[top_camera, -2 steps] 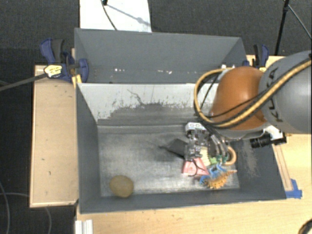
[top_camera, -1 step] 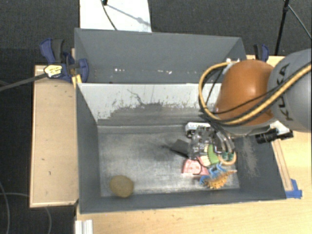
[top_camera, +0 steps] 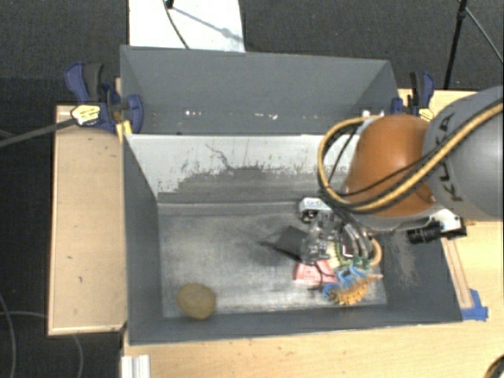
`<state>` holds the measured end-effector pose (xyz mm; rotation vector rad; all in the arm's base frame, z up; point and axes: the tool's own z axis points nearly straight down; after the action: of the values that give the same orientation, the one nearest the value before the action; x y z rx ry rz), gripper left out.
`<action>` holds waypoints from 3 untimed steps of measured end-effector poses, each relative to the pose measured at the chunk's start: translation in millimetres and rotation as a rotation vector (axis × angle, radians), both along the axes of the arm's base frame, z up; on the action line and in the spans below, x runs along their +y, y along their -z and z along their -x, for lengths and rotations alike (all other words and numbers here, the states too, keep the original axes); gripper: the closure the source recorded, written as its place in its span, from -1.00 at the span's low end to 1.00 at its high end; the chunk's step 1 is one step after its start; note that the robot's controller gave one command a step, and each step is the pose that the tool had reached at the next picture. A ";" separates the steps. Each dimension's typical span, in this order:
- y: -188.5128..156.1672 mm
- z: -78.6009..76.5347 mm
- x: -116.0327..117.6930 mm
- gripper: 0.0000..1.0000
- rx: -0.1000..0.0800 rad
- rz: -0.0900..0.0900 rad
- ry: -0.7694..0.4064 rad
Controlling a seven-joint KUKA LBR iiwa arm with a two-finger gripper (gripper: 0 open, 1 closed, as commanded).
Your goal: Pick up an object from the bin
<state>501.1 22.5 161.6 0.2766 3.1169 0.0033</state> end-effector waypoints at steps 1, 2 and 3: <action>34.8 5.1 6.3 1.00 0.016 0.000 0.242; 42.5 -5.3 10.6 1.00 0.010 -0.002 0.355; -153.4 -7.7 -47.0 1.00 0.013 0.000 0.196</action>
Offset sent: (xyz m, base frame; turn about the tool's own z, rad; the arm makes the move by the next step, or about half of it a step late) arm 0.0340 0.0196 -0.0778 -0.5555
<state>508.8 -24.5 315.0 0.5827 3.0871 -0.0001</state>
